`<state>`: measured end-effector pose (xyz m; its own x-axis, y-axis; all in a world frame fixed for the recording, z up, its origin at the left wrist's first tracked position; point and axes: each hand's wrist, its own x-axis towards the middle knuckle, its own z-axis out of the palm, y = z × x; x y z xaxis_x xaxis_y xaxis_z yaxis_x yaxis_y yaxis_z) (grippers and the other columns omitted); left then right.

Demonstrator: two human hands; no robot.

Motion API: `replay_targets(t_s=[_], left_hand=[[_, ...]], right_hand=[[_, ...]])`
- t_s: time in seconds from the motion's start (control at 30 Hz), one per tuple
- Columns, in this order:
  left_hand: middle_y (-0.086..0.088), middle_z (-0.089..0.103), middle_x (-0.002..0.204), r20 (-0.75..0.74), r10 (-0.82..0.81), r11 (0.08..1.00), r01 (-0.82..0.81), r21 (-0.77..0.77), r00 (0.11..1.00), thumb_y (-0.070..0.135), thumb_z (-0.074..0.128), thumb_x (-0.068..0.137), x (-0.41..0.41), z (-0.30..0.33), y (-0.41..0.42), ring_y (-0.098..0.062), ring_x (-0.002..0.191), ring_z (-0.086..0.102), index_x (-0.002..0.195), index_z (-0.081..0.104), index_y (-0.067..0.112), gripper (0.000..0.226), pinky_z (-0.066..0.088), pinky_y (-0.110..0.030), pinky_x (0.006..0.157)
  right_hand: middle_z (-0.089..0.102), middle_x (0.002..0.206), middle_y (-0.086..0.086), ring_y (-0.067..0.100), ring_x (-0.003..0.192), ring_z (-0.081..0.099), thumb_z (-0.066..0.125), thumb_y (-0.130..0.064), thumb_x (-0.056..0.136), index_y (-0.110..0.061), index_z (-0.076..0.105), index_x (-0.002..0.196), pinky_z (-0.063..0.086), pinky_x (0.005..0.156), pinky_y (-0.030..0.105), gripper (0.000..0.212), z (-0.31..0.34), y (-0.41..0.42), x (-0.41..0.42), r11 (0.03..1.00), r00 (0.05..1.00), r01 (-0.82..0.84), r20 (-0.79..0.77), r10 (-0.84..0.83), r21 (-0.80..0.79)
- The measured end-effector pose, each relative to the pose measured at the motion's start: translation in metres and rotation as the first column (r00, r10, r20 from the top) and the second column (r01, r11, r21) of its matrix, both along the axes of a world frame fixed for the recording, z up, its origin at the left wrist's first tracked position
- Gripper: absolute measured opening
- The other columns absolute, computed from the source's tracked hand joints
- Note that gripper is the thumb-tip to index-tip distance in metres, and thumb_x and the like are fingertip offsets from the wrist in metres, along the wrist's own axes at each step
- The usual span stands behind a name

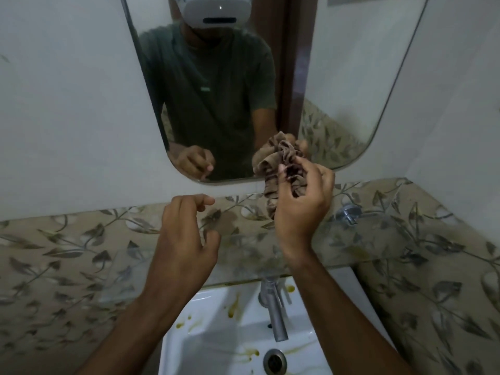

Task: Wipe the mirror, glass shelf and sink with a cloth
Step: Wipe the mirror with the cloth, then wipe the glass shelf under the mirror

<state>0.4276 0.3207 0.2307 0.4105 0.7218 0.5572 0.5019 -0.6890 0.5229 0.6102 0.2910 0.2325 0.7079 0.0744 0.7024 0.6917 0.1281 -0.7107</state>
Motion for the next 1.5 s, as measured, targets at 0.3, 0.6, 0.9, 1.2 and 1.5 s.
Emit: replay_targets(t_s=[0.3, 0.6, 0.9, 1.2, 1.5], left_hand=[[0.007, 0.051, 0.109, 0.123, 0.023, 0.981, 0.001, -0.192, 0.992, 0.007, 0.061, 0.078, 0.018, -0.012, 0.001, -0.014, 0.099, 0.049, 0.115, 0.054, 0.025, 0.042, 0.04, -0.024, 0.081], [0.014, 0.042, 0.11, 0.089, -0.091, 0.972, 0.107, -0.209, 0.992, 0.015, 0.059, 0.084, 0.054, -0.02, -0.012, -0.012, 0.107, 0.044, 0.117, 0.05, 0.03, 0.037, 0.046, -0.035, 0.087], [0.018, 0.041, 0.118, 0.064, -0.129, 0.959, 0.141, -0.246, 0.99, 0.017, 0.058, 0.086, 0.046, -0.025, -0.018, -0.011, 0.116, 0.044, 0.121, 0.048, 0.034, 0.039, 0.038, -0.026, 0.096], [0.001, 0.049, 0.118, 0.125, -0.097, 0.978, 0.118, -0.172, 0.987, 0.007, 0.061, 0.082, 0.042, -0.021, -0.009, -0.017, 0.108, 0.05, 0.123, 0.053, 0.019, 0.043, 0.045, -0.035, 0.094], [0.005, 0.049, 0.12, 0.129, -0.091, 0.972, 0.116, -0.204, 0.987, 0.007, 0.062, 0.084, 0.034, -0.022, -0.007, -0.013, 0.11, 0.05, 0.125, 0.052, 0.024, 0.045, 0.043, -0.028, 0.094]], right_hand=[[0.055, 0.112, -0.001, 0.012, 0.099, 0.06, 0.079, -0.012, 0.084, -0.016, 0.071, 0.115, 0.05, 0.081, 0.01, 0.033, -0.02, -0.01, -0.023, 0.939, 0.951, -0.283, 0.068, 0.301, -0.197], [0.059, 0.105, 0.0, 0.004, 0.09, 0.057, 0.074, -0.027, 0.089, -0.014, 0.071, 0.108, 0.05, 0.08, 0.014, 0.024, -0.066, -0.049, 0.029, 0.976, 0.968, -0.054, -0.249, 0.0, -0.212], [0.05, 0.124, 0.021, 0.023, 0.106, 0.053, 0.063, -0.018, 0.097, 0.004, 0.055, 0.123, 0.039, 0.084, 0.012, 0.035, -0.054, -0.009, 0.046, 0.985, 0.912, 0.155, -0.372, -0.171, -0.073], [0.049, 0.121, 0.007, 0.018, 0.108, 0.054, 0.066, 0.005, 0.076, -0.013, 0.059, 0.119, 0.051, 0.089, 0.026, 0.047, -0.053, 0.006, -0.025, 0.929, 0.974, -0.227, -0.06, 0.219, -0.291], [0.051, 0.119, 0.011, 0.019, 0.105, 0.053, 0.067, 0.007, 0.078, -0.008, 0.054, 0.108, 0.04, 0.08, 0.0, 0.036, -0.03, -0.006, 0.01, 0.963, 0.989, -0.058, -0.149, 0.019, -0.264]])
